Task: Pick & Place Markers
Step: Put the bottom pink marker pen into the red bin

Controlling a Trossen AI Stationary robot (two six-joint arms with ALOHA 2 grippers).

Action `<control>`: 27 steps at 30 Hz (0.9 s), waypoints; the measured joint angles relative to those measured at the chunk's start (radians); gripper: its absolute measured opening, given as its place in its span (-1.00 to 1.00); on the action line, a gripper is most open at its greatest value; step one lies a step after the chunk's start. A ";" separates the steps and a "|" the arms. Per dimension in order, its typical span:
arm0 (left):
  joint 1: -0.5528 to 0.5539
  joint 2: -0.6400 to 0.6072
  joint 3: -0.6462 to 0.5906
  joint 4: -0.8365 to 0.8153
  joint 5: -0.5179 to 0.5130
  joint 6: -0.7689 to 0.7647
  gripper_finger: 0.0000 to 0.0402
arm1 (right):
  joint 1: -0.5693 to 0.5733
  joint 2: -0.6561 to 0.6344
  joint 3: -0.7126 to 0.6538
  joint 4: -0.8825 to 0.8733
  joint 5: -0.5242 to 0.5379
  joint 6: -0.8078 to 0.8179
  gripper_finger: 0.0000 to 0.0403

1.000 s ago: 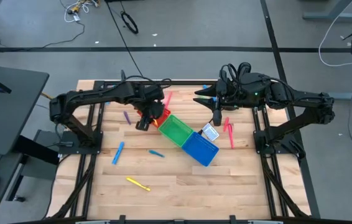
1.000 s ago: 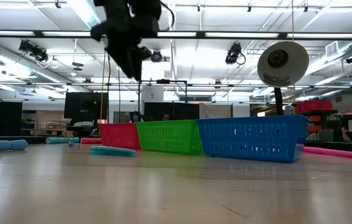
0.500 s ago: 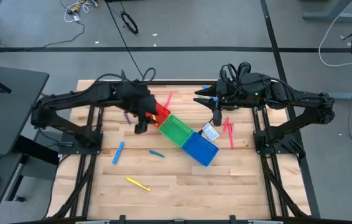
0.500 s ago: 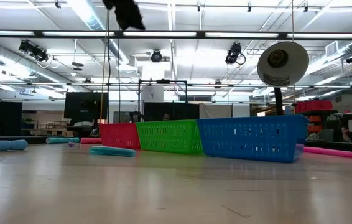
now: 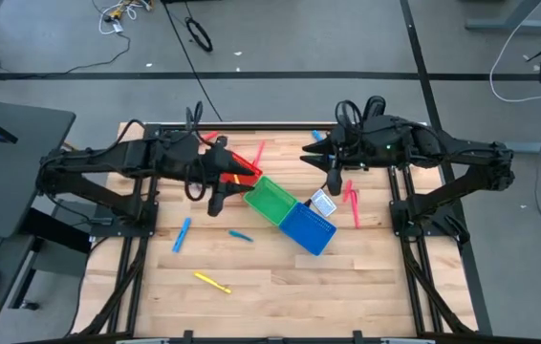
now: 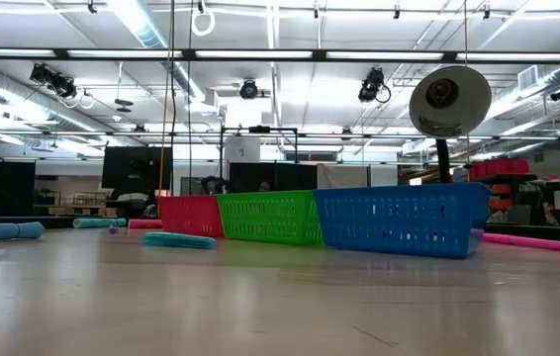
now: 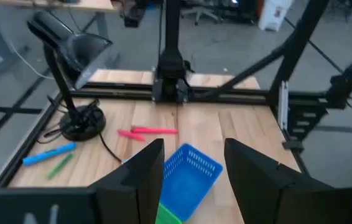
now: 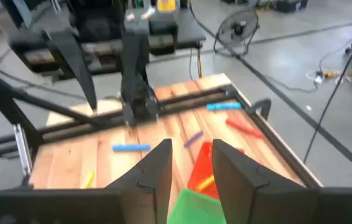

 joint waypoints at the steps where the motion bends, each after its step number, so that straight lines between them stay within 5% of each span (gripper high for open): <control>1: -0.009 -0.003 -0.002 -0.007 -0.017 -0.010 -0.13 | 0.002 0.000 0.000 -0.007 -0.002 0.009 -0.42; 7: -0.069 -0.011 -0.020 0.081 -0.118 -0.021 -0.13 | 0.004 0.000 0.000 -0.058 -0.024 0.053 -0.42; 16: -0.133 -0.080 -0.329 0.512 -0.284 -0.055 -0.13 | 0.005 0.000 0.000 -0.081 -0.027 0.104 -0.42; 27: -0.133 -0.089 -0.447 0.669 -0.223 -0.137 -0.13 | 0.065 0.000 0.000 -0.182 0.063 0.232 -0.25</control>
